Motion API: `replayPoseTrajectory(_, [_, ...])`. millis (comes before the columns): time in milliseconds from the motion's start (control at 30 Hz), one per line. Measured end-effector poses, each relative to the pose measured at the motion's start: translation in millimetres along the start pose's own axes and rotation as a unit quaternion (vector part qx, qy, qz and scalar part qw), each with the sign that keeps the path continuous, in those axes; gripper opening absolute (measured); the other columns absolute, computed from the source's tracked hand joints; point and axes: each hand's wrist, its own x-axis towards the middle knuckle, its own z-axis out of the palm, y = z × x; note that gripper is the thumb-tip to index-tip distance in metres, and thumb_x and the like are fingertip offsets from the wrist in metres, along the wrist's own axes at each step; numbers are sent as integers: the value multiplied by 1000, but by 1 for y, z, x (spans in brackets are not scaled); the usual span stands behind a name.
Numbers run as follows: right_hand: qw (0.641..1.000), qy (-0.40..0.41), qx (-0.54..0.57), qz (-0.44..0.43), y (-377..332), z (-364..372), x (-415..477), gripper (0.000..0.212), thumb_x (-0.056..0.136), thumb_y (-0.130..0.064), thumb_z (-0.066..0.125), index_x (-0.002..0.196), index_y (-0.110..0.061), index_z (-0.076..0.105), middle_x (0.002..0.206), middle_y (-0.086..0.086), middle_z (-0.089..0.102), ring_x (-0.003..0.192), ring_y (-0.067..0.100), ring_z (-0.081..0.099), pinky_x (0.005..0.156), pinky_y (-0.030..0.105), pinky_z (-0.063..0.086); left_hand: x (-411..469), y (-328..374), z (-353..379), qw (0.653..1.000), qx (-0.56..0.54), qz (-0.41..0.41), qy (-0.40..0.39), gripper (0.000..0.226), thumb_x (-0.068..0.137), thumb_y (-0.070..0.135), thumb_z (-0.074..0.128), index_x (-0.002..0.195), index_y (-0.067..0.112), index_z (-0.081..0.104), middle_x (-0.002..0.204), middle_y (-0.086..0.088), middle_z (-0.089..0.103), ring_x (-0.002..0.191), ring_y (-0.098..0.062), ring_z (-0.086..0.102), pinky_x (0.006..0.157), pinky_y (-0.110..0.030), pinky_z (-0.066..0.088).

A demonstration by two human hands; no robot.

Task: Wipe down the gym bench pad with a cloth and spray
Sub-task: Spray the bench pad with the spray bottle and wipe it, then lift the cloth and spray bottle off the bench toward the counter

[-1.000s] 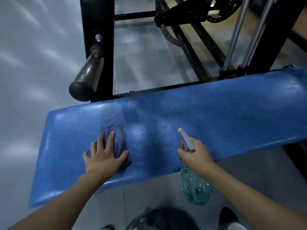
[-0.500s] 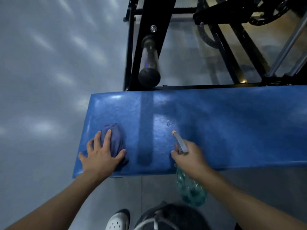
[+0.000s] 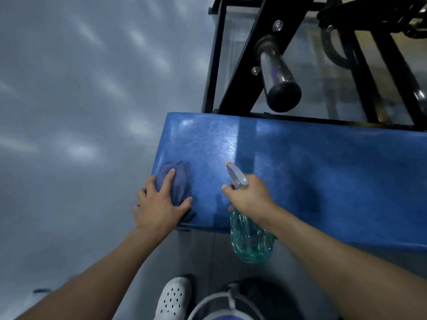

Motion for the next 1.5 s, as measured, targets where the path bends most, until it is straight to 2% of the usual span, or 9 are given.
replayPoseTrajectory(200, [989,-36,145,18,-3,-18,1,22,90,-24,61,74,-18,47,72,2,48,61,23,72,57,23,49,2,2,-3,982,-183,40,24,68,79,40,75,138,36,41,120,-7,45,102,-31,58,88,-34,46])
replayPoseTrajectory(400, [985,13,173,12,18,-64,-7,23,90,-20,59,71,-18,45,67,-1,43,74,33,73,47,15,42,-15,56,2,960,-244,137,13,65,77,25,79,132,35,47,117,1,53,93,-5,49,81,-20,38])
replayPoseTrajectory(600, [976,102,193,-4,64,-169,-33,22,86,-19,62,66,-13,53,63,0,43,63,30,72,64,38,55,-40,179,16,928,-251,264,-77,66,74,30,80,131,37,47,124,6,58,108,-11,56,88,-27,43])
replayPoseTrajectory(733, [955,190,227,20,108,-270,-73,16,89,-14,61,76,-12,53,70,1,47,62,26,66,57,25,52,-78,296,19,889,-247,362,-130,64,71,33,79,128,36,49,120,6,60,106,-13,58,86,-26,46])
replayPoseTrajectory(1000, [858,431,273,66,223,-506,-262,22,90,-17,62,71,-14,49,68,-3,50,63,23,71,55,20,49,-256,570,1,764,-221,559,-237,57,79,28,77,127,40,49,121,17,58,107,1,56,86,-19,44])
replayPoseTrajectory(1133, [795,526,291,77,288,-616,-391,20,93,-13,59,76,-9,49,73,5,46,68,30,65,43,10,41,-393,704,-1,691,-228,635,-259,56,70,42,75,122,37,53,115,16,59,105,-6,56,91,-26,44])
replayPoseTrajectory(1300, [729,614,281,112,359,-733,-543,13,91,-12,63,81,-7,57,74,6,52,65,27,62,43,10,41,-579,837,-13,599,-205,722,-278,55,80,26,79,128,33,50,111,24,53,100,4,49,80,-1,34])
replayPoseTrajectory(1433, [681,673,255,137,395,-799,-655,23,92,-18,63,77,-6,50,64,4,49,43,8,54,41,14,36,-702,914,-19,530,-194,756,-330,57,77,41,76,126,44,47,127,15,55,118,-5,51,96,-25,40])
replayPoseTrajectory(1500, [657,698,243,149,408,-822,-703,28,92,-21,64,79,1,52,62,3,46,51,14,48,52,24,37,-756,944,-23,505,-183,769,-345,58,79,33,80,127,40,49,129,13,55,119,-4,51,99,-28,41])
